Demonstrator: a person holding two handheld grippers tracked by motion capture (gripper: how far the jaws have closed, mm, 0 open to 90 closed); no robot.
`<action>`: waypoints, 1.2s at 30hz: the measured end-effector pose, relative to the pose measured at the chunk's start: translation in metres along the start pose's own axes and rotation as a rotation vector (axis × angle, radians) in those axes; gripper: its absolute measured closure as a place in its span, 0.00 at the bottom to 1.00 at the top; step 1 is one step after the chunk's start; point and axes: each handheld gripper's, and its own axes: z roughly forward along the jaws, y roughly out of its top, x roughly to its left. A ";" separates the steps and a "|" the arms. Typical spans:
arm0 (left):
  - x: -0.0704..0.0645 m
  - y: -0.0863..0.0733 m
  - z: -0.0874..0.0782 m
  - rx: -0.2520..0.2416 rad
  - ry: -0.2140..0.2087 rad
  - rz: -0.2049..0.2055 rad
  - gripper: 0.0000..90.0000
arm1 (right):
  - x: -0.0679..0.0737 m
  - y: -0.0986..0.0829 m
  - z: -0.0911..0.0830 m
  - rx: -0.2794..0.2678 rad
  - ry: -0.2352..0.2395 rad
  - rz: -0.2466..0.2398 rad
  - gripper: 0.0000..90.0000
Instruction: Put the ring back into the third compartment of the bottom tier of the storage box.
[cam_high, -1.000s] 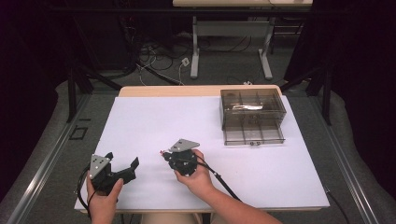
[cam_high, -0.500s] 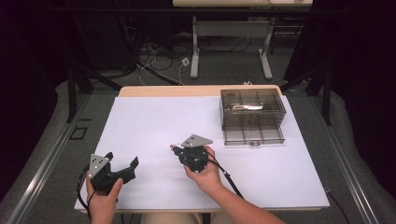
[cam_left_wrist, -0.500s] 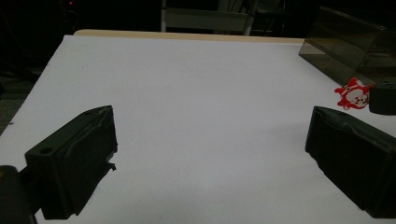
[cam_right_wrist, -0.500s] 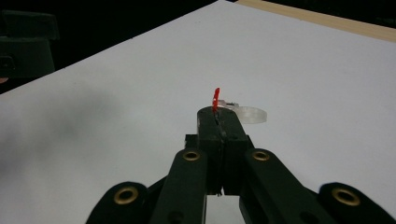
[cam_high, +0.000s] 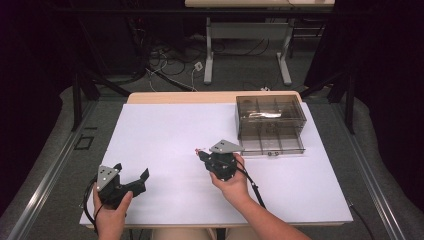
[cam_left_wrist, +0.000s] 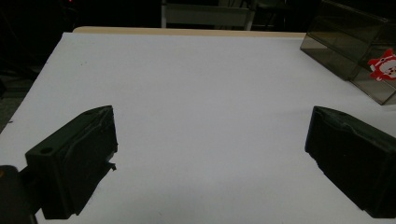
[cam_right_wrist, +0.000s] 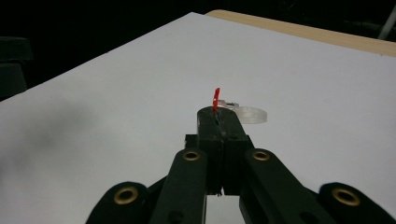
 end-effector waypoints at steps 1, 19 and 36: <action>0.000 0.000 0.000 -0.002 -0.002 0.001 0.03 | -0.002 0.000 -0.002 -0.005 -0.005 0.004 1.00; 0.000 -0.001 0.002 -0.013 -0.011 -0.004 0.01 | -0.039 0.002 -0.035 -0.056 -0.098 0.050 1.00; 0.001 -0.002 0.002 -0.013 -0.024 -0.005 0.00 | -0.074 -0.003 -0.064 -0.073 -0.189 0.083 1.00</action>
